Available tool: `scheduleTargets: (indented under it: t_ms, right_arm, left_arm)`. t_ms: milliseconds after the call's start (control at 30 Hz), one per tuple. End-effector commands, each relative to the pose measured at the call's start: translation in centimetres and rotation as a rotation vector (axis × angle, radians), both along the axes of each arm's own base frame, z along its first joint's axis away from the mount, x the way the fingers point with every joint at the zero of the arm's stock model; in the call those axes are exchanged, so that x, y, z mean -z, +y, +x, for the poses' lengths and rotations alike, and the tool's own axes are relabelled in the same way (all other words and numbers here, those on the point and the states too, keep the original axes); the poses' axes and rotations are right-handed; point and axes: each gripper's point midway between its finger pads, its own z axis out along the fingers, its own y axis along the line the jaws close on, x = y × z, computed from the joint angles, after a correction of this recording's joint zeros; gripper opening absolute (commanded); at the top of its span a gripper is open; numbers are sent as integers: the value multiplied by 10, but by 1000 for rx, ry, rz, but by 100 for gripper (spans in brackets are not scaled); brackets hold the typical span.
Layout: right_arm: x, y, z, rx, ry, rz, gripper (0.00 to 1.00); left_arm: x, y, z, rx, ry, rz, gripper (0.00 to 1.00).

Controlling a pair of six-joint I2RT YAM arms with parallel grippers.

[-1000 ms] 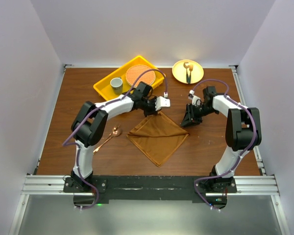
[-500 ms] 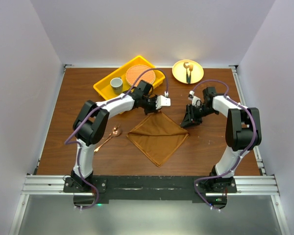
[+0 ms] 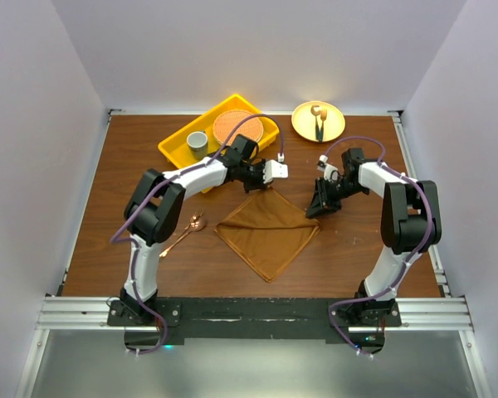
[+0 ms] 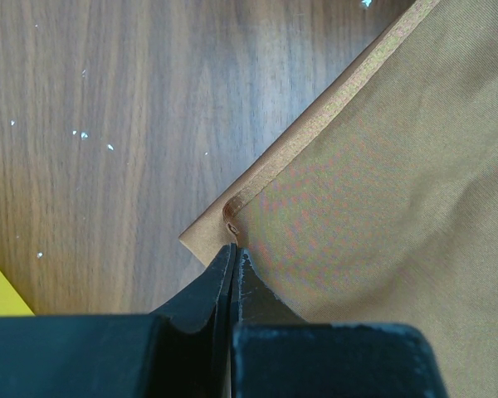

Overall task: Fold the napkin into a case and place the utensils inside
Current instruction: Fold the top corner of the square-folded napkin at the center of the board, then smooth out the upper triangle-folded napkin at the center of the board.

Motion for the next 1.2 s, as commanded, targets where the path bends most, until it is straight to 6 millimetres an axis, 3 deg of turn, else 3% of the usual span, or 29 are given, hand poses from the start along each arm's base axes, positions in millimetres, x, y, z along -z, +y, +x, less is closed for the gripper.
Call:
scheduleTargets:
  t_ms: [0, 300, 400, 433, 500, 533, 633, 700, 767, 867, 967, 1000, 1067, 1100, 1133, 1167]
  right_arm:
    - [2, -1, -1, -19, -14, -16, 20]
    - [2, -2, -9, -38, -4, -22, 18]
    - [-7, -1, -7, -43, -18, -10, 20]
    - [-13, 2, -9, -49, -18, 16, 22]
    - [-26, 5, -5, -55, -52, 41, 26]
    - [-34, 10, -5, -62, -59, 77, 27]
    - [-59, 15, 0, -72, -139, 121, 34]
    - [-77, 19, 5, -80, -200, 157, 41]
    - [-85, 22, 7, -91, -232, 175, 44]
    - [-90, 25, 9, -121, -266, 185, 49]
    - [-90, 37, 4, -122, -233, 234, 57]
    - [-95, 44, 10, -123, -277, 249, 63]
    - [-97, 61, 2, -103, -240, 283, 70]
    - [-101, 69, 8, -110, -289, 304, 74]
    - [-107, 79, 3, -125, -307, 321, 83]
    - [-103, 83, -3, -103, -271, 333, 85]
  left_arm:
    - [-17, -8, 13, 30, -56, -44, 0]
    - [-14, -10, 12, 43, -56, -45, 0]
    - [-14, -9, 12, 41, -58, -41, 0]
    - [-15, -9, 13, 31, -54, -41, 5]
    - [-30, -8, 19, -29, -45, -70, 15]
    - [-38, -7, 22, -56, -33, -92, 28]
    - [-91, -3, 33, -203, 83, -279, 44]
    - [-129, 11, 40, -273, 95, -367, 52]
    - [-159, 23, 30, -313, 142, -452, 53]
    - [-178, 38, 3, -369, 236, -535, 55]
    - [-180, 40, -34, -417, 406, -640, 58]
    - [-178, 40, -43, -428, 462, -671, 63]
    - [-172, 37, -68, -463, 643, -767, 73]
    - [-170, 36, -74, -471, 694, -790, 83]
    - [-164, 34, -84, -493, 765, -811, 85]
    - [-160, 33, -90, -503, 791, -815, 87]
